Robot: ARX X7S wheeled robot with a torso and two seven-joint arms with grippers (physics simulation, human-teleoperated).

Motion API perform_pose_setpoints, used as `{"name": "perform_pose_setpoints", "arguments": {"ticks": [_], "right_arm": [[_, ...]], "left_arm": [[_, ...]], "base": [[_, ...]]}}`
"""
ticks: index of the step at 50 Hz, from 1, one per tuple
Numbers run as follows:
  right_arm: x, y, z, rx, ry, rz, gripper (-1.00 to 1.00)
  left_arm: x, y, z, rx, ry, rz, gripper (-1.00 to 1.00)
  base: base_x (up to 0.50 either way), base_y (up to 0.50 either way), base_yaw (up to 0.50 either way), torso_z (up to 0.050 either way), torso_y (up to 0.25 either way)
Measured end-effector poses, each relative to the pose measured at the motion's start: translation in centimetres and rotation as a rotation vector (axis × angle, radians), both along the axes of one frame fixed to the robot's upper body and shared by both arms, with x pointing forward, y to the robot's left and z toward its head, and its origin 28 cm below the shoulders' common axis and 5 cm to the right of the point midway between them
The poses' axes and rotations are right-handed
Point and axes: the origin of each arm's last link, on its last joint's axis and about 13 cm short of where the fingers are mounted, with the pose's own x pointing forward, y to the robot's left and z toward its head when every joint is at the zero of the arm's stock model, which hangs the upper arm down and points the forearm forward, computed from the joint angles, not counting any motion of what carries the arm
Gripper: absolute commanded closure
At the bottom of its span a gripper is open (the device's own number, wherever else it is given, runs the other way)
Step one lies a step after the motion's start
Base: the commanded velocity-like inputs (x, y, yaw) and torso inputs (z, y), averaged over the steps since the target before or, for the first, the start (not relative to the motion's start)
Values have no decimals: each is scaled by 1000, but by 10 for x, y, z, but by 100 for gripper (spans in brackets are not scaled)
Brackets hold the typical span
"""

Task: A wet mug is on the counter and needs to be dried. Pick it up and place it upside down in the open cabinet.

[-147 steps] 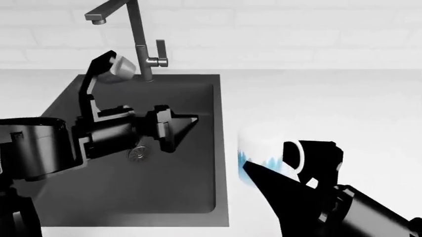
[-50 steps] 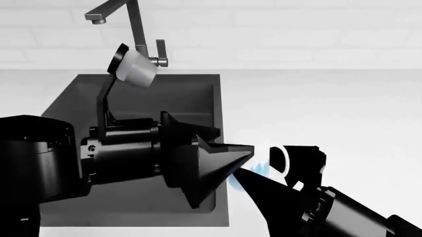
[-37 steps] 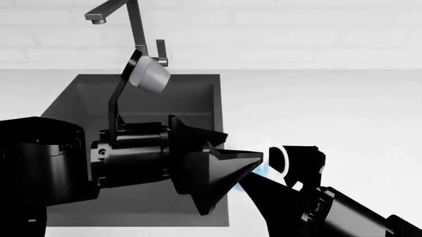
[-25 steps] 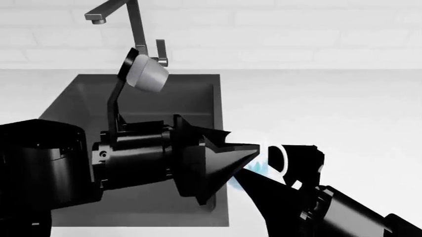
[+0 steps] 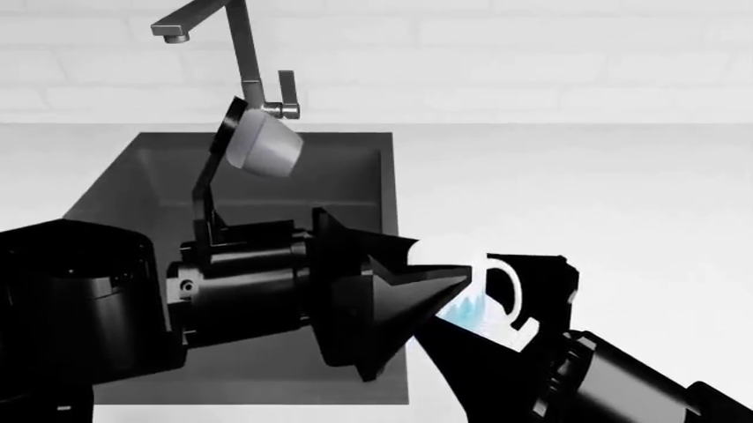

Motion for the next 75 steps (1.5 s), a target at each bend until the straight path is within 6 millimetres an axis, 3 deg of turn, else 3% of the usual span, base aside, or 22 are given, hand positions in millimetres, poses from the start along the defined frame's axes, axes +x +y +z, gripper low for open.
{"name": "perform_pose_setpoints", "arguments": {"ticks": [10, 24, 29, 33, 36, 44, 53, 63, 75], "right_arm": [[-7, -15, 4, 1, 18, -31, -100], [-30, -45, 1, -1, 51, -235, -100], [-20, -55, 14, 54, 60, -291, -100], [0, -58, 17, 152, 125, -349, -100], [13, -63, 33, 214, 124, -377, -100], [33, -81, 61, 553, 191, -409, -100], [44, -90, 77, 1158, 342, -289, -100], [52, -88, 69, 1639, 580, -71, -100], [58, -81, 48, 1907, 770, 102, -100]], "left_arm": [[6, 3, 5, -9, -15, 21, 100], [23, 15, 17, -19, -50, 117, 100], [26, 18, 19, -21, -58, 139, 100], [27, 19, 20, -22, -62, 148, 100], [28, 20, 20, -23, -65, 151, 100], [29, 20, 19, -22, -68, 155, 100], [29, 20, 18, -23, -71, 155, 100], [28, 20, 17, -23, -73, 156, 100], [23, 22, 23, -32, -163, 252, 100]], "base": [[0, 0, 0, 0, 1], [0, 0, 0, 0, 0], [0, 0, 1, 0, 0], [0, 0, 0, 0, 0], [0, 0, 0, 0, 0], [0, 0, 0, 0, 0], [0, 0, 0, 0, 1], [0, 0, 0, 0, 0], [0, 0, 0, 1, 0]]}}
